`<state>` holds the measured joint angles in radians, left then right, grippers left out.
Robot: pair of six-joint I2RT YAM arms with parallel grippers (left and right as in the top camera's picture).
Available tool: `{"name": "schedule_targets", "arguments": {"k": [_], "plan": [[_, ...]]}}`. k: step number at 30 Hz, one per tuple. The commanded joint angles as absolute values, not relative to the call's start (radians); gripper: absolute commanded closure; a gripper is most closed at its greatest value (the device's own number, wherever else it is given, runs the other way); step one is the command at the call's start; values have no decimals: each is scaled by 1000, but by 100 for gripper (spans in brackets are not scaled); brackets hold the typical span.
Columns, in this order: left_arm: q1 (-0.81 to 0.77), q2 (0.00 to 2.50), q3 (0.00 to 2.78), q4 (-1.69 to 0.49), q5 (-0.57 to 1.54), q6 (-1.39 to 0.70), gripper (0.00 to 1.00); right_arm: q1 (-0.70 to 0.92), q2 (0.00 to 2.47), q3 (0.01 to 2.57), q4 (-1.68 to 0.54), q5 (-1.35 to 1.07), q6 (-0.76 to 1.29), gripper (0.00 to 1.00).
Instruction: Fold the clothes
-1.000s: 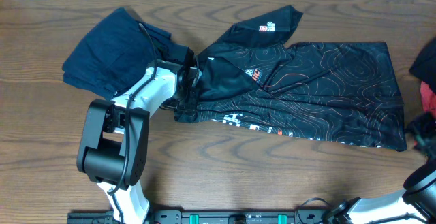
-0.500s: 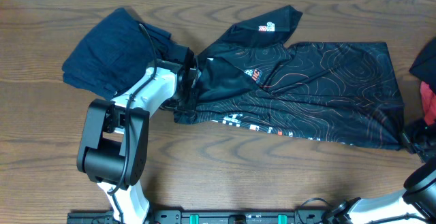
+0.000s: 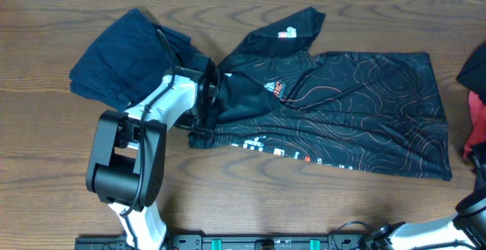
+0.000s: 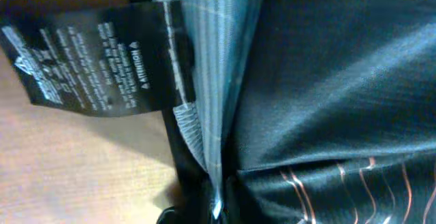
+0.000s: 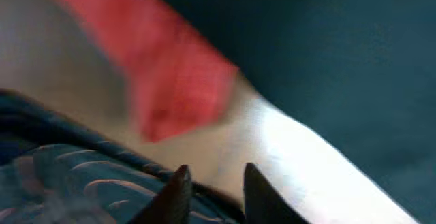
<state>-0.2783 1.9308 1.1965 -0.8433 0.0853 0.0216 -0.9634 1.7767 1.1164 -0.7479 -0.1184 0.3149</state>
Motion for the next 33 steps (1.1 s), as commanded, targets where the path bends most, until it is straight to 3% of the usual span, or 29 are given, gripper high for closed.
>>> {"name": "schedule_targets", "arguments": {"k": [1,3,11,17,25,33], "plan": [[-273,1949,1216,-877,61,28,76,-960,1773,1143,-715,-387,229,77],[-273,1932,1227,-897,71,28,62,-946,1773,1143,-706,-496,207,76],[-273,1791,1346,-1048,70,27,37,-817,1773,1143,-828,-511,205,75],[-273,1677,1365,-1065,72,-36,36,-748,1773,1052,-870,-80,435,78],[-276,1701,1265,-1028,174,-40,45,-758,1773,839,-672,-68,486,82],[-276,1734,1014,-796,243,-51,49,-819,1773,813,-665,6,523,83]]}}
